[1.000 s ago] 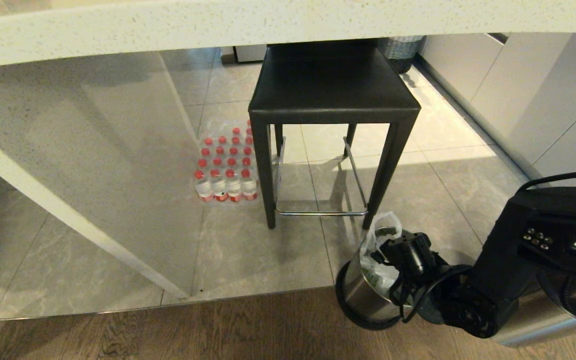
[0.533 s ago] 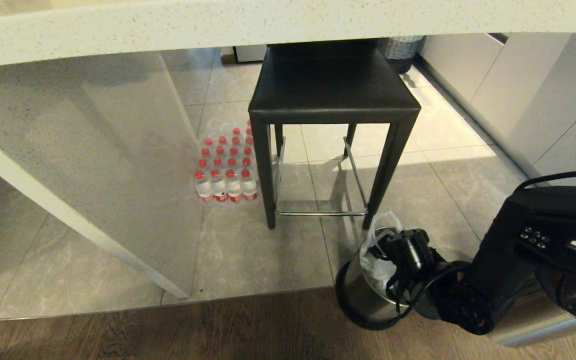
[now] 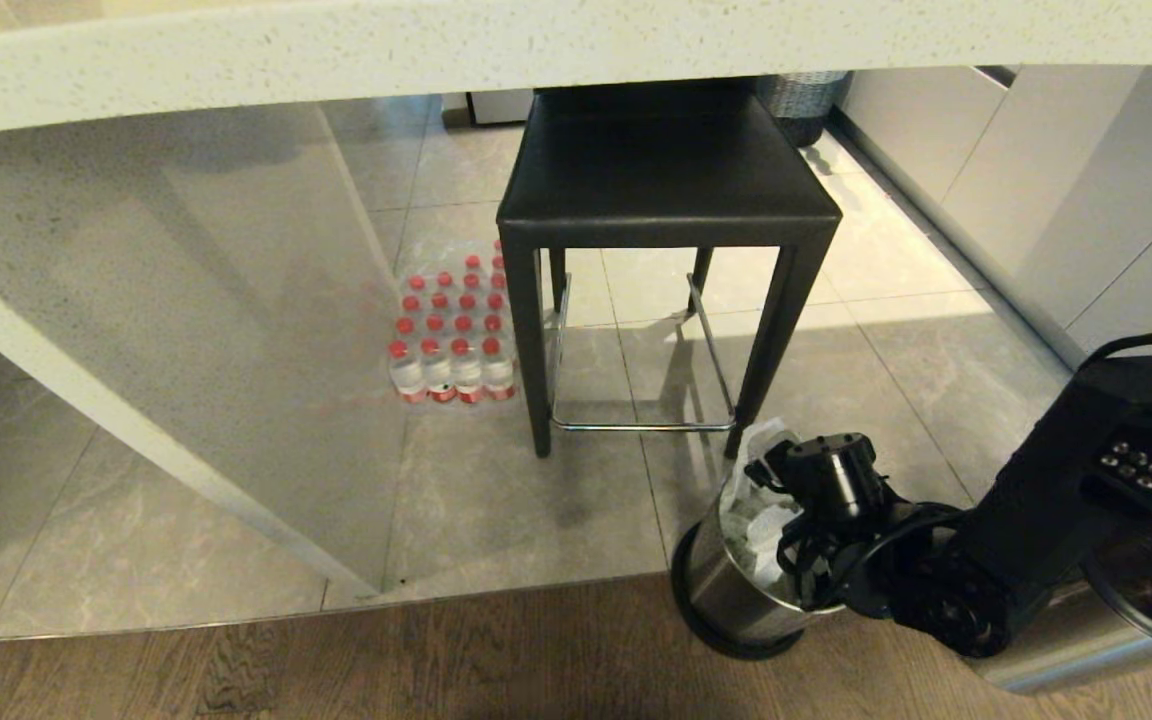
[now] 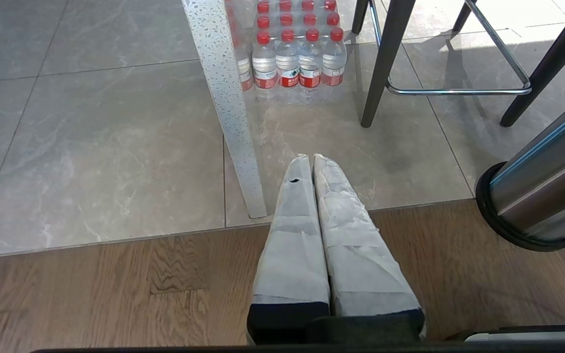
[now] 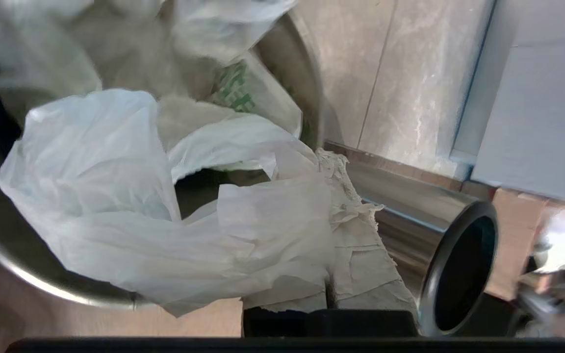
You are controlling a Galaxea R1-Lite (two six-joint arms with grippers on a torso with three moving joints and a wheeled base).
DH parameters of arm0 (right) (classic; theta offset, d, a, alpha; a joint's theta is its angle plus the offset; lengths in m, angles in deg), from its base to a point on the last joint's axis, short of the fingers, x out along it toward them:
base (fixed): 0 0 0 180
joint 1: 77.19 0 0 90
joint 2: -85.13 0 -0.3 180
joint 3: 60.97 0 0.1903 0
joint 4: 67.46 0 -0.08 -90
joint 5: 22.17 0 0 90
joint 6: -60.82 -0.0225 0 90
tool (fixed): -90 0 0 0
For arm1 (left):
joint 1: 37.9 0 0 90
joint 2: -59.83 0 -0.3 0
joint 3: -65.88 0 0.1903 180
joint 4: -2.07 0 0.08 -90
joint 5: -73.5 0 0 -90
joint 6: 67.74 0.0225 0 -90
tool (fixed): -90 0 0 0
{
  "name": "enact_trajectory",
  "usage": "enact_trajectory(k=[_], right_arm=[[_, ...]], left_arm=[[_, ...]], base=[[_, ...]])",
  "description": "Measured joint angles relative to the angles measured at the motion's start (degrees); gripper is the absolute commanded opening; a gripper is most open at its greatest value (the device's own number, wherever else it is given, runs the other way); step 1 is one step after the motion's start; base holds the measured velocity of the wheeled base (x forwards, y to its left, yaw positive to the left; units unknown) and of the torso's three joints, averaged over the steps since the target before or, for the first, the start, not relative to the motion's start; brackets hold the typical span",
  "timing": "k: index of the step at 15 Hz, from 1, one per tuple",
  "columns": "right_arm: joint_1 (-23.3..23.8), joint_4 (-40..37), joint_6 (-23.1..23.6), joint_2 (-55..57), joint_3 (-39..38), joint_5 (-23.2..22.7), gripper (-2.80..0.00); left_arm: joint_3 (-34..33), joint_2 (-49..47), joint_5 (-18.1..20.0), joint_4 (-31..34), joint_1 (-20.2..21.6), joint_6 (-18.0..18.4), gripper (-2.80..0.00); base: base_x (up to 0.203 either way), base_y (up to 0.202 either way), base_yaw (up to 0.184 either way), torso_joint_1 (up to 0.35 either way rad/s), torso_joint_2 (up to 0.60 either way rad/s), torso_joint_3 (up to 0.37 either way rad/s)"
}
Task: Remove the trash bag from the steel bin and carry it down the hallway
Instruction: Pick up the trash bag
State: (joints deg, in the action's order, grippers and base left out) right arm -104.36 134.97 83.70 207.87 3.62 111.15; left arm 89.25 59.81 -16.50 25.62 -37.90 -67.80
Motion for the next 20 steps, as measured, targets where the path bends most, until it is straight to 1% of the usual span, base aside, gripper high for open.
enact_trajectory(k=[1, 4, 7, 11, 14, 16, 20], right_arm=[[0.1, 0.1, -1.7, -0.4, 0.2, -0.1, -2.8], [0.4, -0.2, -9.0, -0.4, 2.8, -0.6, -2.8], [1.1, 0.1, -10.1, 0.9, 5.1, -1.3, -2.8], [2.6, 1.4, -11.0, 3.7, 9.6, -5.3, -2.8], [3.9, 1.3, -13.4, 6.1, 13.2, -7.1, -2.8], [4.7, 0.9, -15.1, 7.4, 14.2, -7.3, -2.8], [5.3, 1.0, -15.2, 8.2, 14.7, -7.3, -2.8]], left_arm=[[0.0, 0.0, 0.0, 0.0, 0.0, 0.0, -2.8], [0.0, 0.0, 0.0, 0.0, 0.0, 0.0, -2.8], [0.0, 0.0, 0.0, 0.0, 0.0, 0.0, -2.8], [0.0, 0.0, 0.0, 0.0, 0.0, 0.0, -2.8], [0.0, 0.0, 0.0, 0.0, 0.0, 0.0, -2.8], [0.0, 0.0, 0.0, 0.0, 0.0, 0.0, -2.8], [0.0, 0.0, 0.0, 0.0, 0.0, 0.0, -2.8]], base=[[0.0, 0.0, 0.0, 0.0, 0.0, 0.0], [0.0, 0.0, 0.0, 0.0, 0.0, 0.0], [0.0, 0.0, 0.0, 0.0, 0.0, 0.0], [0.0, 0.0, 0.0, 0.0, 0.0, 0.0], [0.0, 0.0, 0.0, 0.0, 0.0, 0.0], [0.0, 0.0, 0.0, 0.0, 0.0, 0.0], [0.0, 0.0, 0.0, 0.0, 0.0, 0.0]])
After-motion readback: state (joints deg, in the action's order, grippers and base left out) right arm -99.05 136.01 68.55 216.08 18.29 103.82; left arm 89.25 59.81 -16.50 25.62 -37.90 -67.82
